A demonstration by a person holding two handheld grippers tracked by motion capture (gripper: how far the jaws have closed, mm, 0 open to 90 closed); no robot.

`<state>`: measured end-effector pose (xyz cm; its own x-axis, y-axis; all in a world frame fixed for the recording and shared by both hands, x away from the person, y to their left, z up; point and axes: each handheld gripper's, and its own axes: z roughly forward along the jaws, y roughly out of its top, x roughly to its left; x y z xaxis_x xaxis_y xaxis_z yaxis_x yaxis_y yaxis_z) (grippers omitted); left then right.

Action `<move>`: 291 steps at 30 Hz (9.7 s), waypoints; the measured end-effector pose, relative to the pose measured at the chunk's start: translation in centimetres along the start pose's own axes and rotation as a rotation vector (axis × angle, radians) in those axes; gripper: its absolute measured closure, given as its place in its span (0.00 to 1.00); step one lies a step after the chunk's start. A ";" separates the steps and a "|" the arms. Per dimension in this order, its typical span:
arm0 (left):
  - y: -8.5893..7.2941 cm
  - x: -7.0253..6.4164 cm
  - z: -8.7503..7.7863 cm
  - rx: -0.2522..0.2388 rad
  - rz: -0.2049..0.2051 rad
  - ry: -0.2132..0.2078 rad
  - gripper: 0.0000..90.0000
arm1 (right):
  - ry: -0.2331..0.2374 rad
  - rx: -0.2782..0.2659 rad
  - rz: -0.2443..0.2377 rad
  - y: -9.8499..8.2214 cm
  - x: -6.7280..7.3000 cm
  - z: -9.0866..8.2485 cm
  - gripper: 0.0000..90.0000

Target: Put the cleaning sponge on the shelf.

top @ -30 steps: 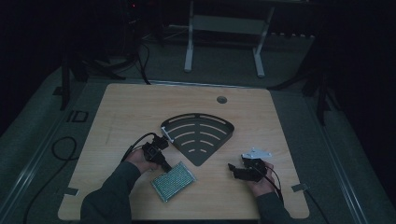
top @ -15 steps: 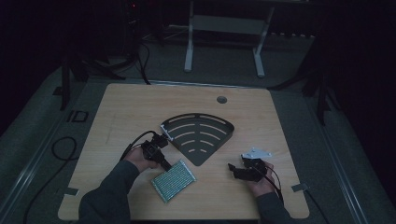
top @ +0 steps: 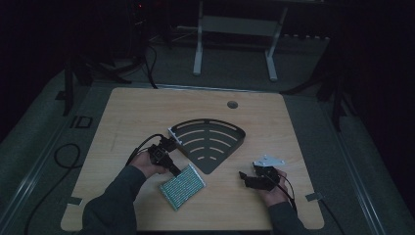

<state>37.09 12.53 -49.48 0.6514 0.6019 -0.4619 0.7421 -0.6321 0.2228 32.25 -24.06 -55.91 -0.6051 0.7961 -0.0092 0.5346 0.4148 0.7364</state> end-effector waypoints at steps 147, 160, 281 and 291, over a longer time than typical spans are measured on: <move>12.5 -0.6 -2.5 -0.103 0.009 0.115 1.00 | 0.007 0.000 -0.001 0.0 0.0 0.0 0.31; 13.4 -0.4 -2.4 -0.126 0.006 0.146 1.00 | 0.008 0.000 0.000 0.0 0.0 0.0 0.31; 19.4 -0.9 3.9 -0.210 -0.032 0.260 1.00 | 0.008 0.001 -0.003 -0.1 -0.1 -0.1 0.31; 19.5 -0.9 4.7 -0.184 -0.011 0.312 0.99 | 0.008 0.001 -0.004 -0.1 -0.1 -0.1 0.31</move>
<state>50.23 -2.60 -48.82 0.6389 0.7462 -0.1871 0.7469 -0.5433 0.3834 32.21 -24.20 -55.92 -0.6119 0.7909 -0.0066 0.5328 0.4183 0.7356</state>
